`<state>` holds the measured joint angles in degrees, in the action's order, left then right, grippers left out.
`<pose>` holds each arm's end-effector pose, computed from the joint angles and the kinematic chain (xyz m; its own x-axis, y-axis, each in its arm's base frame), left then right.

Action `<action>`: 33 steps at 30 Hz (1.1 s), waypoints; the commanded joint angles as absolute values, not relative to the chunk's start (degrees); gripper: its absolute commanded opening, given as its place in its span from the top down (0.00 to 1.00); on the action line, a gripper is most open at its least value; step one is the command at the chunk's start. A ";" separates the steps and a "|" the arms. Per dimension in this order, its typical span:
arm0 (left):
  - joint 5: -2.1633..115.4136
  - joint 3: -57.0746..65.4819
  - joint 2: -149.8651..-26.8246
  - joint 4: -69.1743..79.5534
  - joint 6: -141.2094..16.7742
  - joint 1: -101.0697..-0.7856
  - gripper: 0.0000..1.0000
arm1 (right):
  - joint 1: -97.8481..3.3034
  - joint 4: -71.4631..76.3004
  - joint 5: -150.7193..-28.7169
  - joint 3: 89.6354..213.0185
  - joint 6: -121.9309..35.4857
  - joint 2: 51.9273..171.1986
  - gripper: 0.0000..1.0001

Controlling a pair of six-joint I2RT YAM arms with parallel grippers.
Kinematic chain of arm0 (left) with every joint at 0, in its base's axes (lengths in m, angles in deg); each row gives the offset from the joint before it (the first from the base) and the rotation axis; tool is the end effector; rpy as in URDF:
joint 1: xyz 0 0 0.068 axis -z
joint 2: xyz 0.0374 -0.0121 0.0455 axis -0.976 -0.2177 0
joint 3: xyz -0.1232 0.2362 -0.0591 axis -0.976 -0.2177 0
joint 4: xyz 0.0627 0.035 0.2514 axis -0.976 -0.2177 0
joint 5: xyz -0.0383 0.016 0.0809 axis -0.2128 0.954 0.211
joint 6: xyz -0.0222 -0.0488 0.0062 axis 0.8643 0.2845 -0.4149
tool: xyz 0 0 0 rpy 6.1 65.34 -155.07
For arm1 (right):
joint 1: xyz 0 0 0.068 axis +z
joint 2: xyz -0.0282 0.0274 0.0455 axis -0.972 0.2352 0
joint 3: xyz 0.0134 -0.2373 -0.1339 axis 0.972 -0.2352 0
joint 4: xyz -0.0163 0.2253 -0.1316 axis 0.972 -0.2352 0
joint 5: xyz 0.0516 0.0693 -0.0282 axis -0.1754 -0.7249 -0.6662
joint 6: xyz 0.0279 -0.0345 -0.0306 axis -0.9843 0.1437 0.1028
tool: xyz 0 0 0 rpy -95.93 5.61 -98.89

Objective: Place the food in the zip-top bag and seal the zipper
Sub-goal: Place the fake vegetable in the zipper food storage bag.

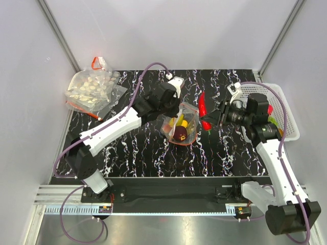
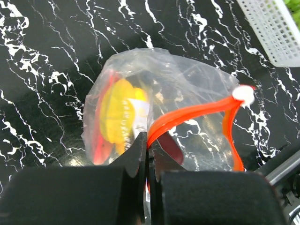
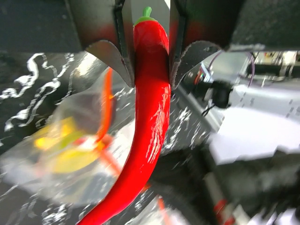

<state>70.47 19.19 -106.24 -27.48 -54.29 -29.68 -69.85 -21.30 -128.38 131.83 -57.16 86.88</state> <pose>0.2533 -0.2738 0.3450 -0.6073 0.1743 -0.7751 0.5107 0.8330 -0.2128 0.2045 0.0493 0.3512 -0.6458 0.1723 -0.7438 -0.5381 0.5885 0.6035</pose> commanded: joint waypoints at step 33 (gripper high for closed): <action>62.60 15.53 -101.18 -22.32 -52.62 -35.24 1.00 | -53.81 -4.37 -115.23 132.03 -80.43 103.69 0.80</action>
<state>63.89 15.82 -104.73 -25.56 -53.09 -35.36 -54.03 -10.79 -119.88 128.79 -75.72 101.03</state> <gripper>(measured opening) 0.012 0.330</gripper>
